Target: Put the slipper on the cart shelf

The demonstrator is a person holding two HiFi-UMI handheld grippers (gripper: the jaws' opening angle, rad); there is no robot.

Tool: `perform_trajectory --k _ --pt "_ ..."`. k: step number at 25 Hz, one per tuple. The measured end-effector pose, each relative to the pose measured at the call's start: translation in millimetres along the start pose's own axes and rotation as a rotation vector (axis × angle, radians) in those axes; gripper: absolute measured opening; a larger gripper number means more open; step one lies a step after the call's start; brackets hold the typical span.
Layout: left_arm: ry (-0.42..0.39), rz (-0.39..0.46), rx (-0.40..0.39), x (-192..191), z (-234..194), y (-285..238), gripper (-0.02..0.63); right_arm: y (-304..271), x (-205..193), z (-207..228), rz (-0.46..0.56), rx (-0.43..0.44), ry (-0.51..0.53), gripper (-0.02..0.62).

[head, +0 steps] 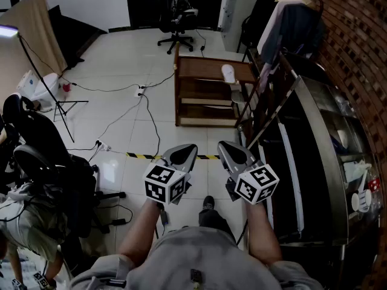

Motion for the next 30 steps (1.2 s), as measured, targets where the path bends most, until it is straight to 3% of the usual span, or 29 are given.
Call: perform_trajectory --k 7,18,30 --pt "0.014 0.012 0.017 10.1 -46.4 -51.7 0.008 -51.0 4.8 50.2 0.008 0.004 -0.011 0.0" --pt "0.026 0.017 0.064 45.5 -128.4 -189.6 0.008 -148.5 29.6 185.4 0.001 0.016 -0.03 0.0" --pt "0.03 -0.009 0.042 76.0 -203.2 -294.1 0.008 -235.3 37.3 279.9 -0.034 -0.015 -0.063 0.0"
Point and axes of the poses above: the fingertips, and each gripper's own axes: y backward along the fingers, z to its right, x out of its top, the point moved 7 cm from there along y, backward along the fingers, and after that the axes turned 9 degrees about -x, right-handed, at the moved point
